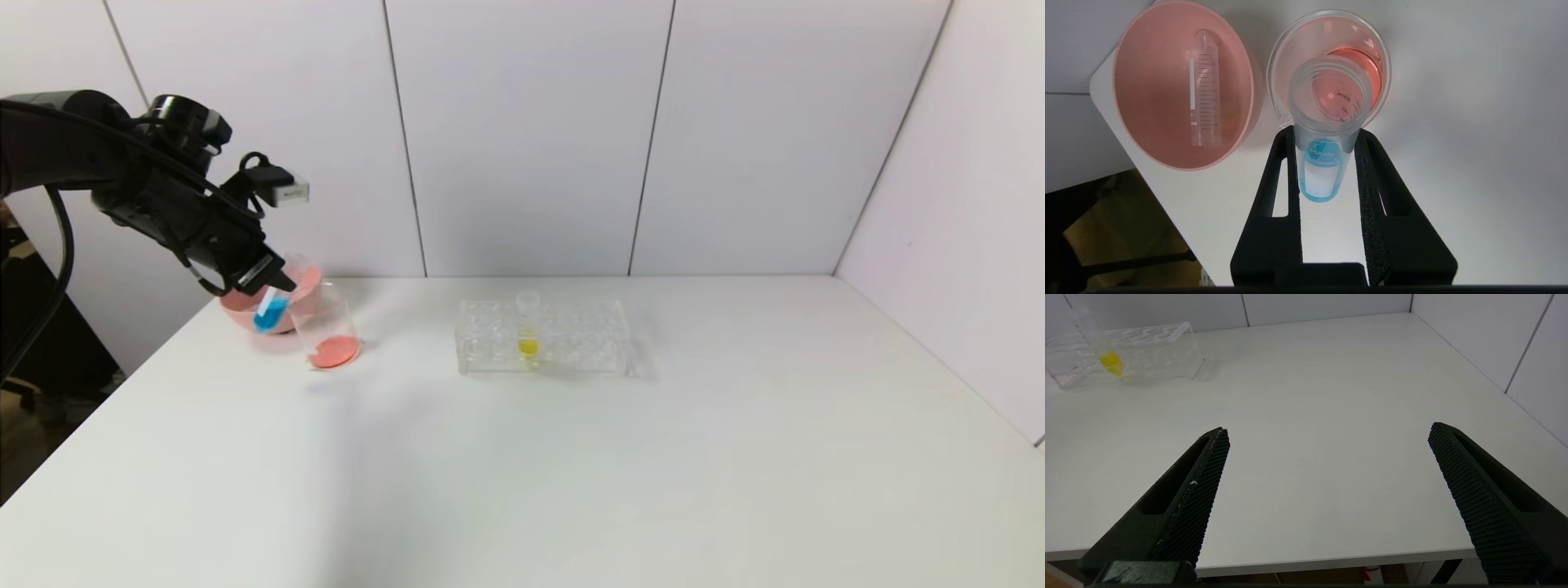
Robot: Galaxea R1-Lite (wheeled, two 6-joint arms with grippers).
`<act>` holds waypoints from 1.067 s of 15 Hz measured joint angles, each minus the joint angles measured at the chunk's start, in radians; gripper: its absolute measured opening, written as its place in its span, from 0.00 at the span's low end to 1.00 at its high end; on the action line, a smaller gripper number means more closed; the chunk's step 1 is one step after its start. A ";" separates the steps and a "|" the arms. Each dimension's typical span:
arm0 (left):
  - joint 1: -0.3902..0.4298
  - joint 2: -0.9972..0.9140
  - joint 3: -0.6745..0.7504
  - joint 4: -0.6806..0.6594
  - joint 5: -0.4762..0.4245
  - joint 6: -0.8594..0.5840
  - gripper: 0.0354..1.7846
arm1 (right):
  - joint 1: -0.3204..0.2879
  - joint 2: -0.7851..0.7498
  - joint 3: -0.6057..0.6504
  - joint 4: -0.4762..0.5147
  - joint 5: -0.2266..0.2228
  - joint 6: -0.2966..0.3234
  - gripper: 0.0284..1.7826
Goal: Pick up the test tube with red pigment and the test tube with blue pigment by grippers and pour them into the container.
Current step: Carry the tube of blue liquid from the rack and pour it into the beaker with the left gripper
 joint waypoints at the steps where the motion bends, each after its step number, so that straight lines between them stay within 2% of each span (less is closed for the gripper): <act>1: -0.010 -0.003 -0.001 -0.001 0.024 0.016 0.22 | 0.000 0.000 0.000 0.000 0.000 0.000 1.00; 8: -0.041 -0.009 -0.008 -0.023 0.184 0.148 0.22 | 0.000 0.000 0.000 0.000 0.000 0.000 1.00; 16: -0.032 0.020 -0.009 -0.031 0.215 0.361 0.22 | 0.000 0.000 0.000 0.000 0.000 0.000 1.00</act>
